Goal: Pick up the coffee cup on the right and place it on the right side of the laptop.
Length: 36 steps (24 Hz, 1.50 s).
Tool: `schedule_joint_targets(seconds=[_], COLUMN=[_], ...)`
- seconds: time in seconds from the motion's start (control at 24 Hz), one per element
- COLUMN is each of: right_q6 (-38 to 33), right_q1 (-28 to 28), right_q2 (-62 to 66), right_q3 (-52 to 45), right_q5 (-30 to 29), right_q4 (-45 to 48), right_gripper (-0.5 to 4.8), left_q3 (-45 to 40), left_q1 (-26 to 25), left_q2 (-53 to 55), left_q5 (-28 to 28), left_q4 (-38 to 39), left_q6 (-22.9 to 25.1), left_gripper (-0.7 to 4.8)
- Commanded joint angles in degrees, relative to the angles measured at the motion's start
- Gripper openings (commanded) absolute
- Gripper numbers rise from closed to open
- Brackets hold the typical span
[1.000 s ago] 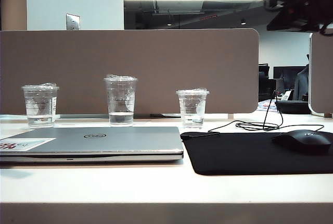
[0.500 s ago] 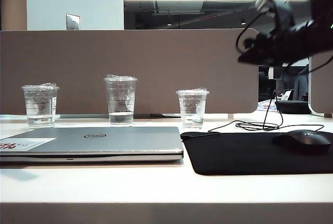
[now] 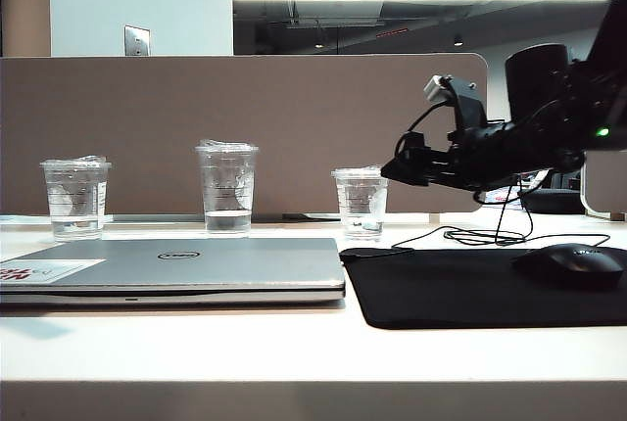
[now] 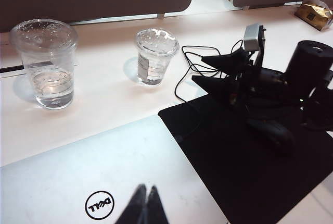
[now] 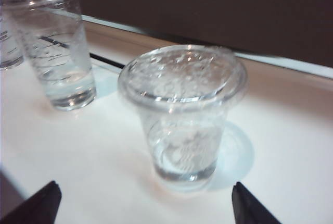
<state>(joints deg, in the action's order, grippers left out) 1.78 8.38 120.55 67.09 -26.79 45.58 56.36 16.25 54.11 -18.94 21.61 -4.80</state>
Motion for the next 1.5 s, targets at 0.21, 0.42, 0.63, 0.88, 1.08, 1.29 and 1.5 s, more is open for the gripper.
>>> schedule_joint_targets(seconds=[0.21, 0.42, 0.63, 0.88, 1.08, 1.29, 1.5], right_q6=[0.0, 0.0, 0.0, 0.4, 0.5, 1.5, 1.5], right_q1=[0.2, 0.4, 1.2, 2.2, 2.2, 2.8, 3.6], right_q2=[8.0, 13.2, 17.0, 19.4, 20.9, 21.8, 24.6], right_q3=[12.4, 20.0, 25.2, 28.2, 28.3, 30.0, 34.8], right_q5=[0.1, -0.4, -0.3, 0.2, 1.4, 1.6, 3.0], right_q4=[-2.9, -6.0, -7.0, -8.1, -7.7, -7.7, -9.7], right_gripper=[4.79, 4.79, 4.79, 4.79, 4.79, 4.79, 4.79], left_q3=[0.3, 0.3, 0.3, 0.3, 0.2, 0.2, 0.2], left_q1=[0.0, 0.0, 0.0, 0.0, 0.0, 0.0, 0.0], left_q2=[-0.1, -0.1, -0.1, -0.1, 0.0, 0.2, 0.3], left_q5=[-0.4, -0.4, -0.4, -0.4, -0.4, -0.4, -0.4], left_q4=[-1.6, -1.6, -1.6, -1.6, -1.5, -1.5, -1.5], left_q6=[-0.2, -0.2, -0.2, -0.2, -0.2, -0.2, -0.1], left_gripper=[-0.06, -0.06, -0.06, -0.06, -0.06, -0.06, -0.06])
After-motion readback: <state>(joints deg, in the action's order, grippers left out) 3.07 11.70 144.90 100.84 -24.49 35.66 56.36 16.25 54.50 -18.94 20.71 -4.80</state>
